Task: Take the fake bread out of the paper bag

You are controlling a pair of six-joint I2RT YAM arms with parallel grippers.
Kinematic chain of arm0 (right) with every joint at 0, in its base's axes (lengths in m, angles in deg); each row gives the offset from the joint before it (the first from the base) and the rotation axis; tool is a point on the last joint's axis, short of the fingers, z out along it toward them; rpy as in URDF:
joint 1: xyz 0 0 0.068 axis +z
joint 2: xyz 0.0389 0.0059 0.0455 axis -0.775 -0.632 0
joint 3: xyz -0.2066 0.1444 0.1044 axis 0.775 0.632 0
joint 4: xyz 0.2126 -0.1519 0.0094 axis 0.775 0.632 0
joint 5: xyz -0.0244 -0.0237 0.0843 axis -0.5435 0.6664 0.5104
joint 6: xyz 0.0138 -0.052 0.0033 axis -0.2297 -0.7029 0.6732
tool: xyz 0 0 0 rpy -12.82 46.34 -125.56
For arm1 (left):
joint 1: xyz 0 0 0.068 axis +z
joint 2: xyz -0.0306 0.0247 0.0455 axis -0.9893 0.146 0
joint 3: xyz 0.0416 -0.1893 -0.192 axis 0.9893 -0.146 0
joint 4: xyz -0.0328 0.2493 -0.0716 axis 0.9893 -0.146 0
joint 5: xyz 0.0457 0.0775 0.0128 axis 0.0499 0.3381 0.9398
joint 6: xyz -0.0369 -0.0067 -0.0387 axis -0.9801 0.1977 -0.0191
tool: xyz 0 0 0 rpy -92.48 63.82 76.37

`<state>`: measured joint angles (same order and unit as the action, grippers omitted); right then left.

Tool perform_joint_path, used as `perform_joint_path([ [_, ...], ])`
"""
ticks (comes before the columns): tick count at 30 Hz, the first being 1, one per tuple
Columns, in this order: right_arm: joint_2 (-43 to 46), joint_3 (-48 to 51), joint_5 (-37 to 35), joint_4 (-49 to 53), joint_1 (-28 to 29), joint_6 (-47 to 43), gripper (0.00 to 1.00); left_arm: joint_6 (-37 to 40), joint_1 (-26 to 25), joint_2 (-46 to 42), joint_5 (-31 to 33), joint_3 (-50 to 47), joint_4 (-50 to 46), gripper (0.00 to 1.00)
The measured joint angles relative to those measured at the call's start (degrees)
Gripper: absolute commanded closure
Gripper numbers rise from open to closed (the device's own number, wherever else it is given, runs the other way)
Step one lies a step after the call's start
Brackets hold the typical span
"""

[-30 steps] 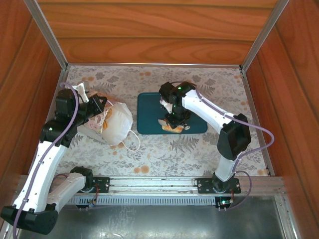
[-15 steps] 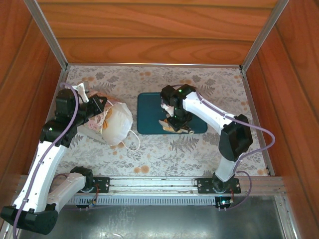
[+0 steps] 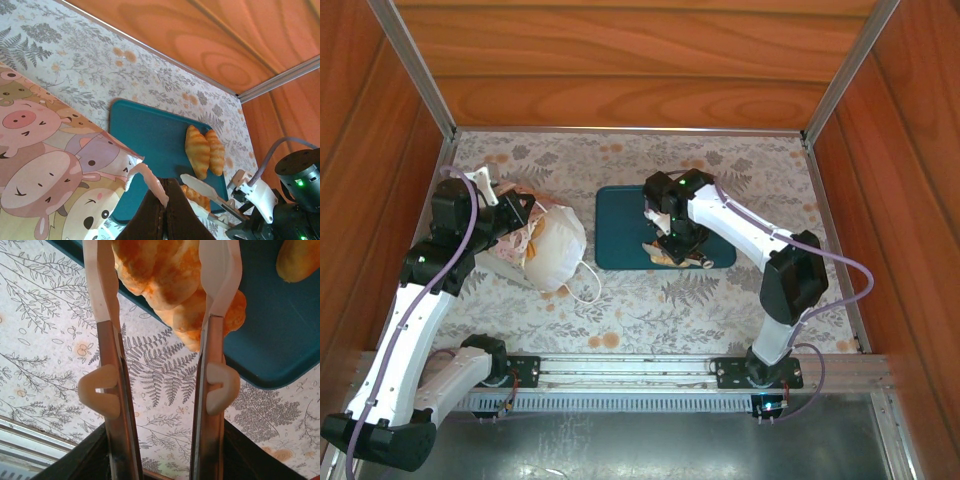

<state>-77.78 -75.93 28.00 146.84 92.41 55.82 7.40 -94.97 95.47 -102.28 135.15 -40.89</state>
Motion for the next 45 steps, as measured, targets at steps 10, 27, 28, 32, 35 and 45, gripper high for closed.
perform_joint_path([
  [10,1.36,0.0,0.13,1.22,0.0,-0.44,0.49,0.0,0.02,-0.13,0.0,0.0,0.0,1.0],
  [27,1.38,0.0,0.98,1.99,0.0,-0.42,0.48,-0.04,0.02,-0.15,0.0,0.0,0.0,1.0],
  [28,1.4,0.0,0.94,2.03,0.0,-0.42,0.48,-0.04,0.02,-0.13,0.0,0.0,0.0,1.0],
  [32,1.49,0.0,0.07,2.51,0.0,-0.42,0.49,-0.04,0.02,-0.11,-0.02,0.0,0.0,1.0],
  [35,1.55,0.0,-0.92,2.71,0.0,-0.37,0.48,-0.04,0.02,-0.09,-0.02,0.0,0.0,1.0],
  [45,1.64,-0.68,-1.49,2.8,0.0,0.0,0.45,-0.07,0.02,-0.07,0.0,0.02,0.0,1.0],
])
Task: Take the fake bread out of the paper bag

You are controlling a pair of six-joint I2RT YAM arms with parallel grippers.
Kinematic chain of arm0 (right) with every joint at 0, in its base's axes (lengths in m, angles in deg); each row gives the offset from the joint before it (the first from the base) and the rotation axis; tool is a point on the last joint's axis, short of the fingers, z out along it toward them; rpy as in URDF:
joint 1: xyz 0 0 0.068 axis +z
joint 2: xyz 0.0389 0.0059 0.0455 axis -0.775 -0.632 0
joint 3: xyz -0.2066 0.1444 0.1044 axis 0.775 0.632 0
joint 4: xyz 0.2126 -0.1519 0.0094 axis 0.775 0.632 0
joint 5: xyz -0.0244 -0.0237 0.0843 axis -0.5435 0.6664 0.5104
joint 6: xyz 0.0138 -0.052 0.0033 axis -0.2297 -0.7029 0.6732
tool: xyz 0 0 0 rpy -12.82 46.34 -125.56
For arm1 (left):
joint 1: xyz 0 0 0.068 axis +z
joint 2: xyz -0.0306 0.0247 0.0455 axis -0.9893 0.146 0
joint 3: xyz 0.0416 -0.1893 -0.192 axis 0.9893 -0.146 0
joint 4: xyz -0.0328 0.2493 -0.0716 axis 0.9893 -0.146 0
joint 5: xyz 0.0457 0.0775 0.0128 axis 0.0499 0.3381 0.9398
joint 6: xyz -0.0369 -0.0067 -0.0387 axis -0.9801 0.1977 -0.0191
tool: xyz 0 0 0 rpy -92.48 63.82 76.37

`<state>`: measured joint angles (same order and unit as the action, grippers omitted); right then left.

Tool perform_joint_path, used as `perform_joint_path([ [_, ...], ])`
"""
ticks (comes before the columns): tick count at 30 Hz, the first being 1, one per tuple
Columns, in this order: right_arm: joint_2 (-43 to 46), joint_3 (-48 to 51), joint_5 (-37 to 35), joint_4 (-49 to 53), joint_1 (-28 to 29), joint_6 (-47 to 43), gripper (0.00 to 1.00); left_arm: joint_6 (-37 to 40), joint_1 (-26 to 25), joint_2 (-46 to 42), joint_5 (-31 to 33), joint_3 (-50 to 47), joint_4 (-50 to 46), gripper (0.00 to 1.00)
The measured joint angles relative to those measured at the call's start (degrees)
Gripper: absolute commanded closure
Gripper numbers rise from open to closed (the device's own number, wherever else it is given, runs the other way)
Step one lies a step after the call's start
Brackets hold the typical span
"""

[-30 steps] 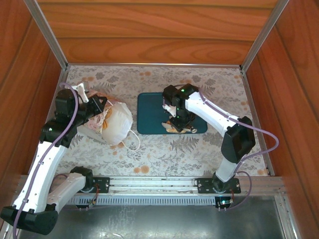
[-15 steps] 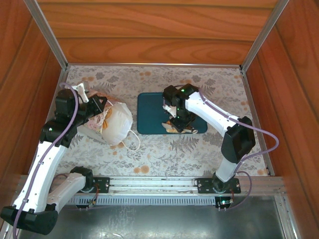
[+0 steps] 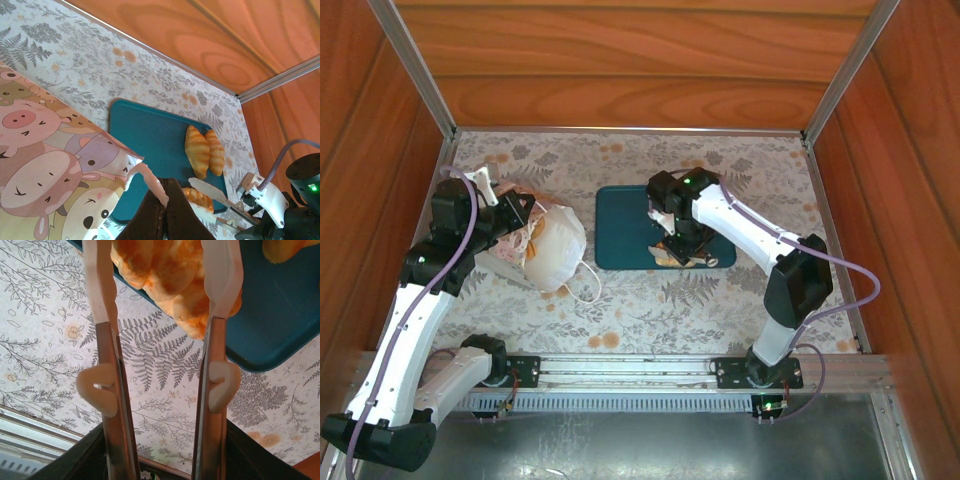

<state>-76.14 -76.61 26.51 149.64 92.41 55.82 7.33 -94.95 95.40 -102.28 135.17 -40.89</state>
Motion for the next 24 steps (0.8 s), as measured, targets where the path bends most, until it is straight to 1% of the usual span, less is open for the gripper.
perform_joint_path([
  [2,0.44,0.0,0.57,-0.48,0.0,0.04,0.43,0.0,0.0,0.0,0.0,-0.02,0.0,1.0],
  [6,2.51,0.02,1.92,-2.14,0.0,0.42,0.44,0.0,0.0,0.0,0.02,0.0,0.0,1.0],
  [10,6.88,0.44,3.91,-4.87,0.0,1.14,0.46,0.0,0.0,0.0,0.02,0.0,0.0,1.0],
  [14,11.98,3.48,7.3,-8.87,-0.02,2.03,0.47,0.02,0.0,-0.07,0.09,0.0,-0.02,1.0],
  [17,16.13,7.39,11.72,-12.7,0.0,3.39,0.47,0.17,0.0,-0.33,0.22,0.0,-0.17,1.0],
  [24,24.9,18.67,26.4,-25.29,0.74,9.46,0.5,1.42,0.09,-1.46,0.72,0.07,-1.57,1.0],
])
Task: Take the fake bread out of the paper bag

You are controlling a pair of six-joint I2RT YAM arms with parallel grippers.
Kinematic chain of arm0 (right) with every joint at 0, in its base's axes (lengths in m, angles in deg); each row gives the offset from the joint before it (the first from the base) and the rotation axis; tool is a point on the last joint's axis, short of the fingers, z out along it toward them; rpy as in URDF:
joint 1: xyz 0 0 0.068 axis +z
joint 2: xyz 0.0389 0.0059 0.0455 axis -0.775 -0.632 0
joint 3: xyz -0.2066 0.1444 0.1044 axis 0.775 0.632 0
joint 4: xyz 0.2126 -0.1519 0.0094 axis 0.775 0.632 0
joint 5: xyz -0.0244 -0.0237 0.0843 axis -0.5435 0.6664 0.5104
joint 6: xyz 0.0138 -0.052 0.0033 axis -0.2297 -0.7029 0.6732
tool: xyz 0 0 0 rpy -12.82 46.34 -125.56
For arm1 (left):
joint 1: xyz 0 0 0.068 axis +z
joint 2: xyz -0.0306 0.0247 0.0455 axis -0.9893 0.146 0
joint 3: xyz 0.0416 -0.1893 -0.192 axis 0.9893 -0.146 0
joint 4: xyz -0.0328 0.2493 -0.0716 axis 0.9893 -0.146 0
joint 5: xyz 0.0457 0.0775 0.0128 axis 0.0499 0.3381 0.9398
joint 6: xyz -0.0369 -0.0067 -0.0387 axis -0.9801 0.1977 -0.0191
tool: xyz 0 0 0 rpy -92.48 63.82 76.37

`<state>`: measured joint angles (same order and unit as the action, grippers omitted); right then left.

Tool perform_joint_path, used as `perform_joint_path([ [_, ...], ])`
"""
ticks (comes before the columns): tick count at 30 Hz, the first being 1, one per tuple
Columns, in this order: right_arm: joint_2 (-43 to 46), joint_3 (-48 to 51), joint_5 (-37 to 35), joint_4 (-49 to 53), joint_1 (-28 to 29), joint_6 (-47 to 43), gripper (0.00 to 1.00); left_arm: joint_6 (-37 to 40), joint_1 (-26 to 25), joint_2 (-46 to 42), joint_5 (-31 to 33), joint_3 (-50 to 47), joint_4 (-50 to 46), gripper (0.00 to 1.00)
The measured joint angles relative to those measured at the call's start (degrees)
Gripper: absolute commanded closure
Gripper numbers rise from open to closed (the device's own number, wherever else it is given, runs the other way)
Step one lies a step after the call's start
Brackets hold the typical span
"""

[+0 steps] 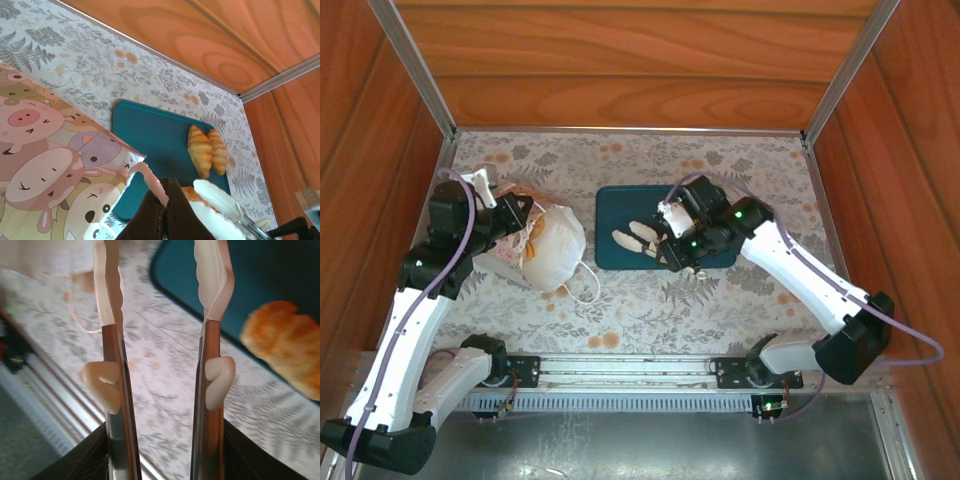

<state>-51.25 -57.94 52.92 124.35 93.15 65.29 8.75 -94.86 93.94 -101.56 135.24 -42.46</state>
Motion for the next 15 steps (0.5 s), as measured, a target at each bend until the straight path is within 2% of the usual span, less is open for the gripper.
perform_joint_path([
  [7,4.72,10.36,8.68,-14.88,7.39,6.67,0.49,0.68,0.02,-1.2,2.14,0.2,-2.93,1.0],
  [11,2.71,10.49,9.03,-18.78,12.39,6.99,0.49,0.61,0.02,-1.33,3.1,0.2,-4.0,1.0],
  [15,-2.73,7.61,6.05,-19.61,17.64,5.77,0.49,0.48,0.02,-1.33,4.07,0.22,-4.79,1.0],
])
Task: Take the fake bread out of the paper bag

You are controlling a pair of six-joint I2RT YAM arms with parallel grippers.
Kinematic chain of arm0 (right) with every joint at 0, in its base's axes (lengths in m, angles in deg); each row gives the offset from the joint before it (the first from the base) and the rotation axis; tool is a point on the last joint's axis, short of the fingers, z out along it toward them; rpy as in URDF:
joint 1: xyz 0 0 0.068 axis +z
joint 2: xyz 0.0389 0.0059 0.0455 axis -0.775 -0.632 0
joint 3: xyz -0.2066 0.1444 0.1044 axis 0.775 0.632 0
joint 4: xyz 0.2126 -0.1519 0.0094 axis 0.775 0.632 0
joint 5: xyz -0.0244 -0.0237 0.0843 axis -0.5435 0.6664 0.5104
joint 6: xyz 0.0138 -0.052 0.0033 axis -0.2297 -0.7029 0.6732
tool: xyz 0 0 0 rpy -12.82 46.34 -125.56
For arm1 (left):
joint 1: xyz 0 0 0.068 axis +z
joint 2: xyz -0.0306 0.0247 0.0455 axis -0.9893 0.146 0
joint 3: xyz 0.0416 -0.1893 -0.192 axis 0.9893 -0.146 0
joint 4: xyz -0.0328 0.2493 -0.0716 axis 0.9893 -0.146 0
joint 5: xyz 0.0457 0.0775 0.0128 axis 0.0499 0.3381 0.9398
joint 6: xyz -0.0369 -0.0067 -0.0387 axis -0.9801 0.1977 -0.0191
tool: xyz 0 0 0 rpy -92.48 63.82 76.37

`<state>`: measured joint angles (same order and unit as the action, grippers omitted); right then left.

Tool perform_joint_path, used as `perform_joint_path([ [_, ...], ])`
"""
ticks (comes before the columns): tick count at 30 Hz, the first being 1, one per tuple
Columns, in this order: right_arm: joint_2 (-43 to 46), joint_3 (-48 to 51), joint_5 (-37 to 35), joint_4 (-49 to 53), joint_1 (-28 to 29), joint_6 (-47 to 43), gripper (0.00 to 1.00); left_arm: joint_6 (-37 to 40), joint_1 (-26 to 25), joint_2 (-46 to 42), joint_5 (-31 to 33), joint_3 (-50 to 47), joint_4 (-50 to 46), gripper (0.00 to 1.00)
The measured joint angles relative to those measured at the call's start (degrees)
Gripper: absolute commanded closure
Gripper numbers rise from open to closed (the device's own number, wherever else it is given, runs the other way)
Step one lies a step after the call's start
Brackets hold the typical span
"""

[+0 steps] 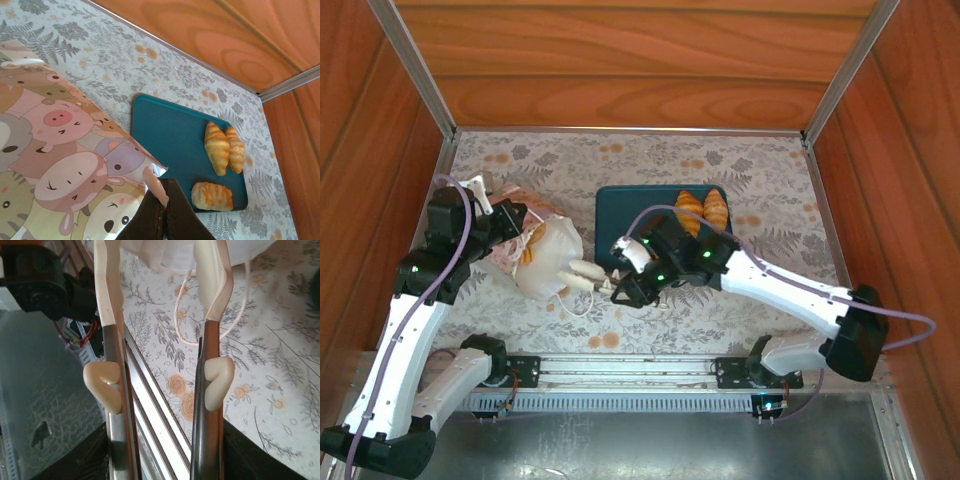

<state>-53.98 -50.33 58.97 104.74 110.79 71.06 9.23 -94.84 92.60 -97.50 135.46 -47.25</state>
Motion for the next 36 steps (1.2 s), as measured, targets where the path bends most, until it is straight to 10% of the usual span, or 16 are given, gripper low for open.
perform_joint_path([
  [17,-28.26,-23.3,-24.15,7.61,10.73,-7.93,0.48,-0.46,0.0,-1.9,1.44,0.0,-1.9,1.0],
  [36,-32.76,-27.12,-34.42,5.38,11.3,-11.5,0.48,-0.35,0.0,0.52,-0.44,1.38,-2.08,1.0],
])
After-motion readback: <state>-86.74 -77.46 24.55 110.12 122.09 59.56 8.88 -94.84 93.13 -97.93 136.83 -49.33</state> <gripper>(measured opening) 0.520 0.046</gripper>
